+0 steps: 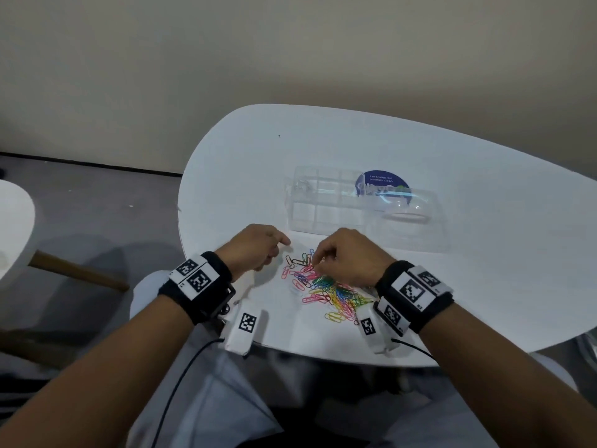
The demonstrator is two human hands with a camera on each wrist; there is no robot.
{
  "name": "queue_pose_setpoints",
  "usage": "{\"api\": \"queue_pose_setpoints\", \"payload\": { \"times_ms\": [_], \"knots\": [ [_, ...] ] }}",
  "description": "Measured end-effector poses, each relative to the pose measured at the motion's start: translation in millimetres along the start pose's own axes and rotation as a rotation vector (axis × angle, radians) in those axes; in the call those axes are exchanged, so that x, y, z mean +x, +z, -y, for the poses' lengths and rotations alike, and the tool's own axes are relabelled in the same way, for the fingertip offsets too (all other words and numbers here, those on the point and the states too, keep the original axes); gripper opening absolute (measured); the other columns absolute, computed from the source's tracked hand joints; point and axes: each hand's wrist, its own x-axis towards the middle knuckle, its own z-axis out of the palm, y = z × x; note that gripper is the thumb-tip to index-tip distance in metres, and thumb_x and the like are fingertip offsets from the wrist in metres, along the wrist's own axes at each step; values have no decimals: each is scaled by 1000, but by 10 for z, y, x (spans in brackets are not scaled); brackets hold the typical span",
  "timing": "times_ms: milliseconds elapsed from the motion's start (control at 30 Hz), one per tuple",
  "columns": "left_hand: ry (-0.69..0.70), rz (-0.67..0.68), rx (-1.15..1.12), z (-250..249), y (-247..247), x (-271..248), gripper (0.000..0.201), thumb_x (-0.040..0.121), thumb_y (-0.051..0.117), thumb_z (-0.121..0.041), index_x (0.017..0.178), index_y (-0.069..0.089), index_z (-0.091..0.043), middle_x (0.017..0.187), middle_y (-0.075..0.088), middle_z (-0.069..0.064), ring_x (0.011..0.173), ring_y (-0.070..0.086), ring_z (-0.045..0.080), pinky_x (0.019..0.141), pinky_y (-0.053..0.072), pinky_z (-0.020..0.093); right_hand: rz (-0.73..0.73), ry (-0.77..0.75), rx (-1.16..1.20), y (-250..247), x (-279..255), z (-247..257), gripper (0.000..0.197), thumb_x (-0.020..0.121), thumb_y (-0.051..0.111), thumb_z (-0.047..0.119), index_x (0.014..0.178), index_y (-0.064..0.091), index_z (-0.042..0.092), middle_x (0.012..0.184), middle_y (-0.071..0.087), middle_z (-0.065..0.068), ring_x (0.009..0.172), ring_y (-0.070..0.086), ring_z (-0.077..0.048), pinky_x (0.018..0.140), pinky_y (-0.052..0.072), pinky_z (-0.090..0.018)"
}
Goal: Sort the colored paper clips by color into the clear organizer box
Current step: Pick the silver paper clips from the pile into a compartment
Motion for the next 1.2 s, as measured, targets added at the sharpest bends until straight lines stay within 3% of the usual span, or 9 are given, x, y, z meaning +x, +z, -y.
{"api": "queue_pose_setpoints", "payload": {
  "times_ms": [133,200,533,633,733,833,933,1067,1200],
  "knots": [
    [119,-17,433,22,50,-83,19,92,59,-18,85,75,-12,64,61,-7,54,46,9,51,34,22,49,27,-232,94,3,-13,14,80,67,19,85,76,28,81,68,14,81,63,-14,69,47,-26],
    [165,-67,554,54,113,-107,15,84,72,-27,79,75,-14,61,56,-13,55,46,3,52,33,22,34,18,-263,103,2,-42,16,83,62,19,84,76,27,91,71,10,85,64,-16,70,48,-27],
    [148,-49,595,100,182,-37,9,85,71,-21,81,72,-13,65,56,-14,62,49,2,54,36,17,-37,5,45,32,-64,-198,12,88,60,9,86,68,18,81,66,6,76,60,-10,74,52,-28],
    [134,-19,513,93,173,-42,10,87,69,-21,80,71,-13,67,60,-9,62,52,7,56,39,20,-72,68,180,25,-87,-224,14,88,64,9,94,69,20,79,67,4,68,60,-7,65,48,-20],
    [117,12,359,59,185,-73,13,90,66,-21,80,67,-13,63,60,-3,56,50,10,52,39,21,-78,105,243,7,-107,-261,21,87,64,6,101,67,21,75,71,4,63,64,-6,63,49,-23],
    [3,172,-80,-31,216,-124,19,95,56,-9,77,56,-11,53,46,-4,45,34,10,43,26,20,-100,130,278,-42,-143,-293,23,85,63,2,100,68,20,73,72,3,62,65,-10,62,56,-27],
    [-97,314,-479,-123,205,-131,22,94,46,-6,73,43,-13,59,41,1,45,27,10,43,17,21,-175,143,323,-118,-209,-271,16,83,70,2,86,71,18,74,70,-2,64,63,-11,68,57,-28],
    [-83,340,-669,-182,255,-111,15,89,40,-2,76,41,-11,68,50,11,46,37,14,39,25,20,-289,57,524,-243,-304,-71,5,80,75,2,82,73,6,70,67,0,57,57,-2,58,49,-14],
    [-63,368,-698,-204,376,-139,16,89,38,1,92,54,-3,68,50,6,51,41,11,40,34,16,-278,-63,538,-261,-285,172,3,81,76,4,82,74,5,68,67,0,54,53,2,55,44,-10]
  ]
}}
